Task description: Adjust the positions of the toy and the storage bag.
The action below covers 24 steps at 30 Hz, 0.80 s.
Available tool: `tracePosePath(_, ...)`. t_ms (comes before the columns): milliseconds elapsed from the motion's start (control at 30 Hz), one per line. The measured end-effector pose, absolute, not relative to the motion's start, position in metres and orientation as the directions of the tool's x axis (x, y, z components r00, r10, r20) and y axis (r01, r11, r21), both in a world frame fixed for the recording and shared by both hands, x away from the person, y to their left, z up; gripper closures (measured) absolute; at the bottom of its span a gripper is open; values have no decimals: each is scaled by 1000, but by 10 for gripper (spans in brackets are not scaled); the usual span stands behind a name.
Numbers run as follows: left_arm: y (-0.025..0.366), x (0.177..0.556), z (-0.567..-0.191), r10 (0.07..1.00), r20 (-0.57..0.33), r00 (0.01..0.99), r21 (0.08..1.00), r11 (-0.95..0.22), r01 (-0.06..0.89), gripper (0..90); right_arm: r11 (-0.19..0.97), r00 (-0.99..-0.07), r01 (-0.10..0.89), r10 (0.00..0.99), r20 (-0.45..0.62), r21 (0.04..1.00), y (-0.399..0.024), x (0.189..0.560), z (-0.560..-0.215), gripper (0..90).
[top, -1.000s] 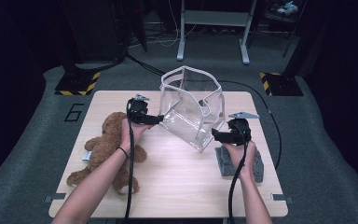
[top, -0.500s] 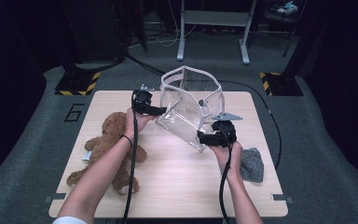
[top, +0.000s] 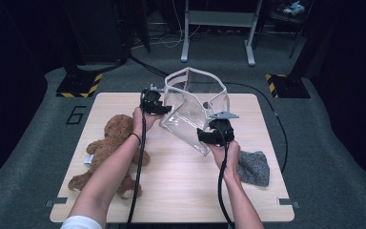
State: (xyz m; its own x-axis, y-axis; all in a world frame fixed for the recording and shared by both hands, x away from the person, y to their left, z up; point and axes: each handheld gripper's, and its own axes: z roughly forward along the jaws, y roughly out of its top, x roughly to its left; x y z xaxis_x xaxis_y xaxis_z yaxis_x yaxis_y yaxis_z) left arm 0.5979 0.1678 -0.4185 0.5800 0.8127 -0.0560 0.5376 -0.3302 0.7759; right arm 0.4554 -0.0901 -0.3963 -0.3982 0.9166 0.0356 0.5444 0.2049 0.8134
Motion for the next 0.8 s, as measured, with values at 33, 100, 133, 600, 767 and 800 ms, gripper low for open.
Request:
tracePosePath(33,165,598,-419,809,-35,586,763,-357,539,519,205,-401,544,915,37,814,-89,456,-396,308)
tracePosePath(100,162,599,-421,809,-34,587,766,-357,535,582,209,-396,538,918,25,816,-86,458,-397,377)
tracePosePath(133,162,600,-422,808,-26,588,758,-368,539,594,202,-393,539,919,32,818,-86,459,-396,401)
tracePosePath(600,160,601,-428,805,-44,592,762,-356,541,866,182,-376,531,926,38,828,-88,460,-395,727)
tracePosePath(767,162,596,-429,807,-56,587,765,-343,544,869,178,-378,522,925,40,834,-93,460,-395,798)
tracePosePath(800,163,593,-429,807,-57,588,771,-339,540,869,168,-381,527,923,55,833,-96,460,-396,809)
